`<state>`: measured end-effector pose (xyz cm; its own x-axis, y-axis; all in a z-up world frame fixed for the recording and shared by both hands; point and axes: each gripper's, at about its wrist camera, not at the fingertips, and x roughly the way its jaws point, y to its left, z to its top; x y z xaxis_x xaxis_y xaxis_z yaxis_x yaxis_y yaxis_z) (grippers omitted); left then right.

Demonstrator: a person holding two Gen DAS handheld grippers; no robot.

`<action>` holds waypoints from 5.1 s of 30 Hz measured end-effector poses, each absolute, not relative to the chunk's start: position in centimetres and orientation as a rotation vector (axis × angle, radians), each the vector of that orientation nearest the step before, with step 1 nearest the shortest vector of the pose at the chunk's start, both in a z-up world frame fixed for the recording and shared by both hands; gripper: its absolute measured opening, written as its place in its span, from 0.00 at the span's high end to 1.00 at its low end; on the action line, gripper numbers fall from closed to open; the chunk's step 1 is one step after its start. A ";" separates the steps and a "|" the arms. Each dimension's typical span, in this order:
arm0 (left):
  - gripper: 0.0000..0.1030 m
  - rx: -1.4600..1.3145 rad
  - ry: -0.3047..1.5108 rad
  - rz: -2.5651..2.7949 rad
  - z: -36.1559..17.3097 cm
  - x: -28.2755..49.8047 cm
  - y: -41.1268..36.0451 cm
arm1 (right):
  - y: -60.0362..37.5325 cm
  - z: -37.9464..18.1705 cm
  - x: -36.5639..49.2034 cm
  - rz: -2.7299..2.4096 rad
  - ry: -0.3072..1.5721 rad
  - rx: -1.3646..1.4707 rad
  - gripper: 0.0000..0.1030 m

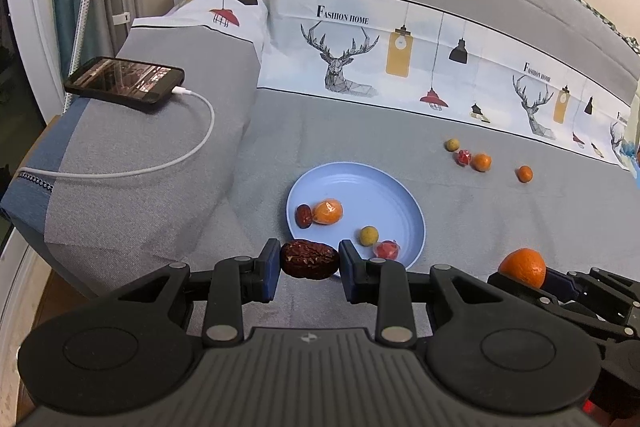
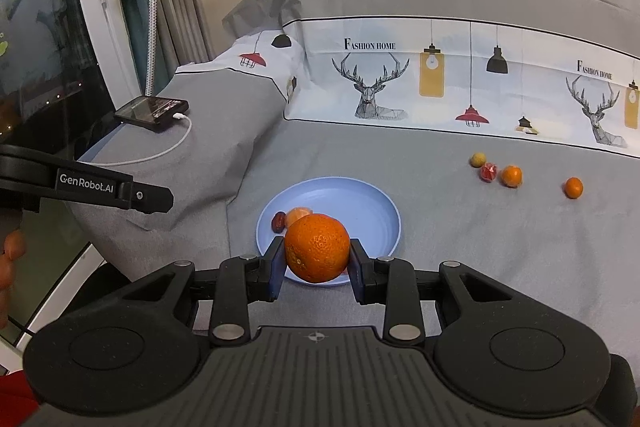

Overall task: Organize fruits
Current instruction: 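Carry the date with the left tool while the right tool carries the orange over the plate, then open both tools to drop the date and orange onto the plate, then lift both tools back from the plate and swing toward the loose fruits, then grasp the wrapped red plum with the left tool while the right tool grasps an orange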

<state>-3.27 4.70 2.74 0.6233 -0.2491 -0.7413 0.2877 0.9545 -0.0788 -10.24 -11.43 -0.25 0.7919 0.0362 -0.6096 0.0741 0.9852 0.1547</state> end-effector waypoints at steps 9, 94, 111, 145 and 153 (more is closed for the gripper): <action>0.67 0.045 0.853 -0.304 2.3 -2.7 4.8 | -11.4 -0.8 -9.8 -0.022 0.678 0.179 0.67; 0.00 0.241 1.164 -0.316 2.1 7.8 -2.4 | -17.2 -2.7 -3.0 -0.174 0.828 0.292 0.03; 0.00 0.094 0.839 -0.446 27.4 -4.1 -2.9 | -19.8 1.7 -13.6 -0.367 0.712 0.363 0.01; 0.00 0.328 0.804 -0.573 23.9 -2.3 -14.1 | -27.0 -0.3 -12.7 -0.502 0.658 0.464 0.01; 0.00 0.405 0.928 -0.616 7.7 6.4 -22.4 | -33.8 -4.1 -9.3 -0.602 0.585 0.415 0.01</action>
